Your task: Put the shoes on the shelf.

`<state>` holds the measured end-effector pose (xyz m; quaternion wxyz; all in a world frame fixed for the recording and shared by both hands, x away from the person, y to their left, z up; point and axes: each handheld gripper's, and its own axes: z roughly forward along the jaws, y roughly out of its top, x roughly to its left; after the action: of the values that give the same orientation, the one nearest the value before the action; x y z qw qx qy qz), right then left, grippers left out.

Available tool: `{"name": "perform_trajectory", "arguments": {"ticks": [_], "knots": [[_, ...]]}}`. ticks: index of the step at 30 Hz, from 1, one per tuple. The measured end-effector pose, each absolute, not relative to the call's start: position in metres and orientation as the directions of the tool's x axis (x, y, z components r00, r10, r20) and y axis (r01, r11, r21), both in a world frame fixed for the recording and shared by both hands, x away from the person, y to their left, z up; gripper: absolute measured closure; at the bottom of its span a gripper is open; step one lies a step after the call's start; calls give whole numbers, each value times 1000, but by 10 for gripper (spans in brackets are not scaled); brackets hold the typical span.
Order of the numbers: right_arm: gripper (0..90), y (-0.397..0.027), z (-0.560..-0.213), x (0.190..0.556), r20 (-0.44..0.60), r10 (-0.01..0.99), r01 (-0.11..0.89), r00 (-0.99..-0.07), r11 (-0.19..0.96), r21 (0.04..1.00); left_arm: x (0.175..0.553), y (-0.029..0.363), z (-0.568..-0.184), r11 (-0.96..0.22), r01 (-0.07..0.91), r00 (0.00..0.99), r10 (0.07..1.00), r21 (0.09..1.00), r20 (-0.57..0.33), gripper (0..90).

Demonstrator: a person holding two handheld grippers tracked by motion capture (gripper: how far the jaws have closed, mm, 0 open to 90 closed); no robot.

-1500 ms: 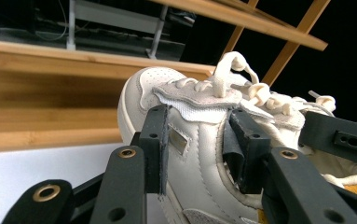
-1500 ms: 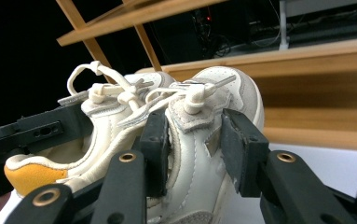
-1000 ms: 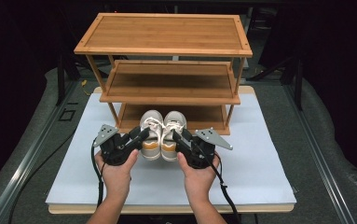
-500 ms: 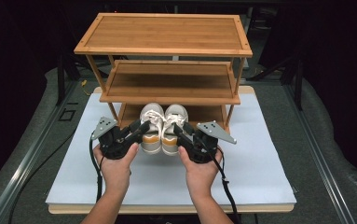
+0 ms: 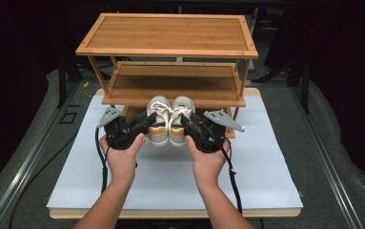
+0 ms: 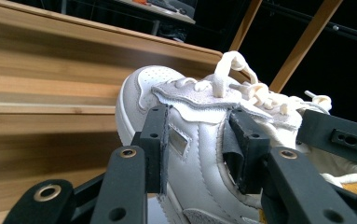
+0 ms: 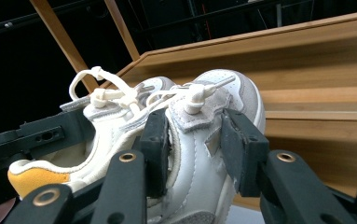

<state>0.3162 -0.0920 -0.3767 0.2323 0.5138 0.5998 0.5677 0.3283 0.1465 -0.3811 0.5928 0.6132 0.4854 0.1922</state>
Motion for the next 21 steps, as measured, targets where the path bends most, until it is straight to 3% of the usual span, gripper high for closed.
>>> {"name": "perform_trajectory", "arguments": {"ticks": [21], "knots": [[632, -90, -367, 348, 287, 880, 342, -378, -155, 927, 362, 144, -373, 182, 355, 444, 831, 917, -336, 628]]}}
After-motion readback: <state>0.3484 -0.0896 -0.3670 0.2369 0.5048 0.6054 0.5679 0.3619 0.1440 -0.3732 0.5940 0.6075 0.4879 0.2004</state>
